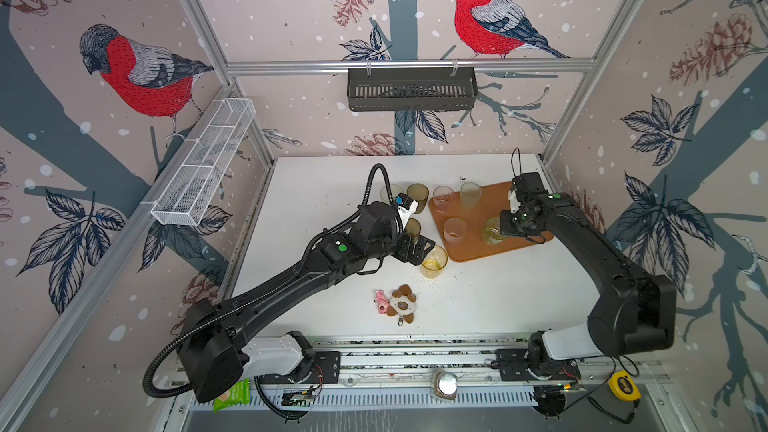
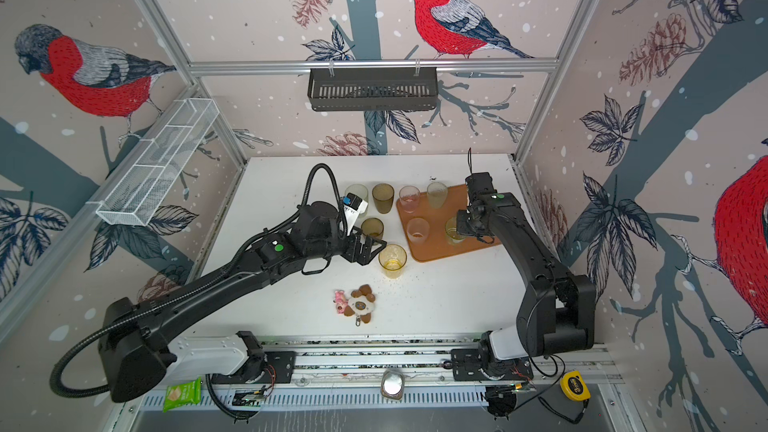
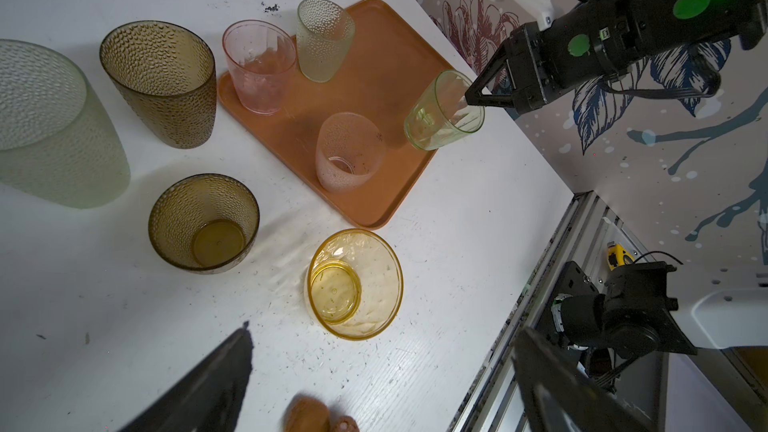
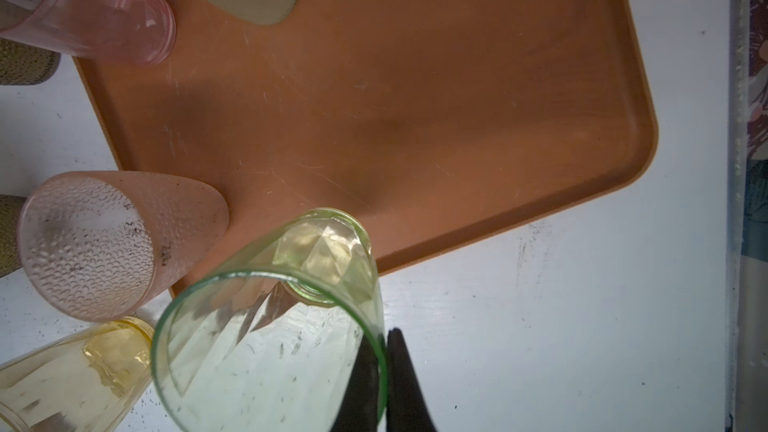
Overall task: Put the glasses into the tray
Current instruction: 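Carry the clear green glass over the tray beside the frosted pink cup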
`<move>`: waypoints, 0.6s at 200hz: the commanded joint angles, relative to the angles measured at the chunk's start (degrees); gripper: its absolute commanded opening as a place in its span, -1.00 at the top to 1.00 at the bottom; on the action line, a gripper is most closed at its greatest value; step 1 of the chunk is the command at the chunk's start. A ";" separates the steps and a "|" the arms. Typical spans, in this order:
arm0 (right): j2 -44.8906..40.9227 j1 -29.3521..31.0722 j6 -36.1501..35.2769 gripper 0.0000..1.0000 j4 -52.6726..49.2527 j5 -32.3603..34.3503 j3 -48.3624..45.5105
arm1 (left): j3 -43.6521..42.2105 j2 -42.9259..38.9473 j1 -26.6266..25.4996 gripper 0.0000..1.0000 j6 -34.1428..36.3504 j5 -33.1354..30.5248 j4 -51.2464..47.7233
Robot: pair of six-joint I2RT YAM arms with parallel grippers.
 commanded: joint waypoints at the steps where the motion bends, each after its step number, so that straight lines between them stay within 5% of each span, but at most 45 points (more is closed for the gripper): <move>1: 0.78 -0.11 -0.67 0.94 1.49 -0.42 0.64 | 1.54 1.19 -0.21 -0.95 0.76 -0.52 0.07; 120: 8.42 -0.53 -1.77 0.94 4.92 -1.34 4.45 | 8.45 8.56 -4.55 -0.95 3.67 -1.14 0.80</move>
